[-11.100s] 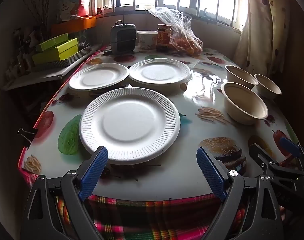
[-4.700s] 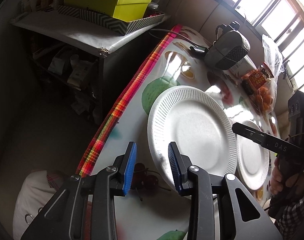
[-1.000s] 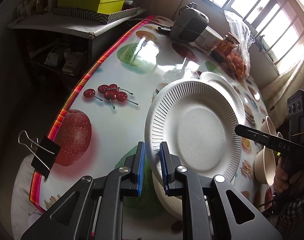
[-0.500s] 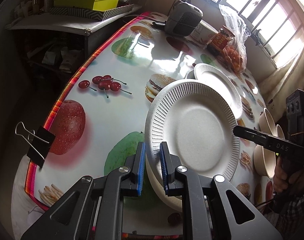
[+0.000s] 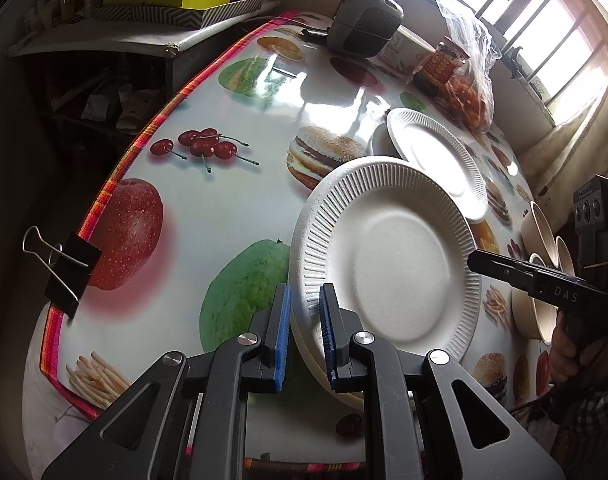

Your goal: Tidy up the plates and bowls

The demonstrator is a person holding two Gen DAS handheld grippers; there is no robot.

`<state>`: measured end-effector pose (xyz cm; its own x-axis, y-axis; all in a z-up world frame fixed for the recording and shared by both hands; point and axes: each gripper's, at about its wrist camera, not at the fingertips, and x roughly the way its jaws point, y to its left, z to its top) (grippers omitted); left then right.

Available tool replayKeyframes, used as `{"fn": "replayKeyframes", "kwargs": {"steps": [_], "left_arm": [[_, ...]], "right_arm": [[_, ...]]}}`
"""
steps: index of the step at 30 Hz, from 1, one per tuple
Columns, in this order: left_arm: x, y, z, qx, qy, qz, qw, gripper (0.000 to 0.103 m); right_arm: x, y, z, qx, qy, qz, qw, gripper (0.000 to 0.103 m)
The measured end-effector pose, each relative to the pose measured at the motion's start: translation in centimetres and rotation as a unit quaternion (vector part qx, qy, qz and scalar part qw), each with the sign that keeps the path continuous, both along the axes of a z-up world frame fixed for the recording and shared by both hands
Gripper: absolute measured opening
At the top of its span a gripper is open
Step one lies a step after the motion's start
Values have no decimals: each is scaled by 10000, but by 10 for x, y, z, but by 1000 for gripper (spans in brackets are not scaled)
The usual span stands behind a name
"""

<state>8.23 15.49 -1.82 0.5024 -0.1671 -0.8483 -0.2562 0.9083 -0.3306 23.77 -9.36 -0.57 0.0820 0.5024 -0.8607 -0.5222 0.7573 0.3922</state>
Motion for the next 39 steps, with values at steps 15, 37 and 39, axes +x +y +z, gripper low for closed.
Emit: {"fn": "replayKeyframes", "kwargs": {"steps": [15, 37, 39], "left_arm": [[0, -2, -5, 10, 91, -33, 10000, 15], [1, -2, -5, 25, 86, -36, 10000, 16], [1, -3, -4, 41, 82, -40, 10000, 16]], "right_arm": [[-3, 2, -8, -137, 9, 58, 9999, 17], [-5, 3, -7, -220, -83, 98, 9997, 18], [-6, 3, -6, -223, -84, 101, 9997, 19]]}}
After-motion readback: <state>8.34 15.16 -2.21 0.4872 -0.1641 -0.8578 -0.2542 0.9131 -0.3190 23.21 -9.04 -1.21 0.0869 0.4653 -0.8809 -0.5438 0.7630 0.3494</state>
